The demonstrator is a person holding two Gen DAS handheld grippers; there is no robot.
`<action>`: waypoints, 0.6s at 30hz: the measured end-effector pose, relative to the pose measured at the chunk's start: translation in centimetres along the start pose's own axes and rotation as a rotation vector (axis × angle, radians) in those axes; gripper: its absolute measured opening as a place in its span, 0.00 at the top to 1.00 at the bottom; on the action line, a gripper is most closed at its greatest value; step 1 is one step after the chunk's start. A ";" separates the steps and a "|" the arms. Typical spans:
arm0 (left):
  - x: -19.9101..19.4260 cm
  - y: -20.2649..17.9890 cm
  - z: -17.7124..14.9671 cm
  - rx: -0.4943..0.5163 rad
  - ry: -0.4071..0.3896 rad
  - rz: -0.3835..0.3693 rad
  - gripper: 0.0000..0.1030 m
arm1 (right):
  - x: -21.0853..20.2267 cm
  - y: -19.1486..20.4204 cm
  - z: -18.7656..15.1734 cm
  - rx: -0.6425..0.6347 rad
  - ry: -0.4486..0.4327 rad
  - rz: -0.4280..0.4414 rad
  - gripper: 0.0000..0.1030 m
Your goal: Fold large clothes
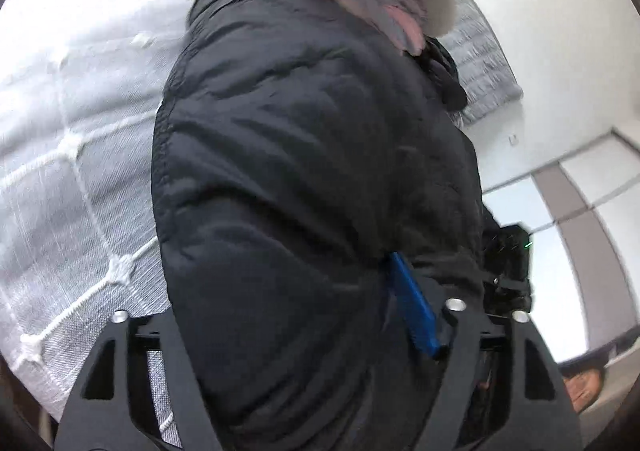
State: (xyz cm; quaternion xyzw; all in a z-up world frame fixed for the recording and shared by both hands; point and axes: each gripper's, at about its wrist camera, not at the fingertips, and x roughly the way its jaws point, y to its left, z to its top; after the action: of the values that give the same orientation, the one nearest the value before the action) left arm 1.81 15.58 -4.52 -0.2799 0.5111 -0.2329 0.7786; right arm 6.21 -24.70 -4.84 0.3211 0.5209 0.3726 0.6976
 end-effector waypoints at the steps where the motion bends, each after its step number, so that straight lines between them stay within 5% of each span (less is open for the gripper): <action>1: -0.2 -0.6 0.0 0.036 0.002 0.032 0.38 | -0.4 0.4 0.0 -0.030 -0.012 -0.030 0.24; 6: -3.0 -0.5 0.7 -0.006 -0.068 0.131 0.38 | -4.2 -1.2 -0.2 0.040 -0.131 -0.164 0.23; 8: -6.3 -2.3 -0.6 0.076 -0.241 0.261 0.37 | -6.8 -0.2 -1.1 0.007 -0.250 -0.292 0.19; 10: -8.8 -4.7 -2.7 0.172 -0.361 0.315 0.30 | -8.2 2.4 -3.7 -0.071 -0.381 -0.465 0.15; 12: -10.3 -6.9 -6.1 0.262 -0.437 0.328 0.23 | -8.7 4.5 -6.7 -0.137 -0.456 -0.520 0.12; 16: -10.4 -9.9 -12.8 0.419 -0.468 0.355 0.20 | -6.7 8.5 -15.4 -0.296 -0.548 -0.590 0.08; 18: -9.7 -11.0 -14.8 0.442 -0.448 0.360 0.17 | -4.4 10.8 -16.3 -0.357 -0.533 -0.596 0.08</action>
State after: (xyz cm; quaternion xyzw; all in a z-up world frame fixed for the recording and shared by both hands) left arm -16.31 10.91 4.58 -0.0544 0.3062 -0.1297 0.9415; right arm -12.33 -21.88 2.27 0.1161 0.3202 0.1432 0.9292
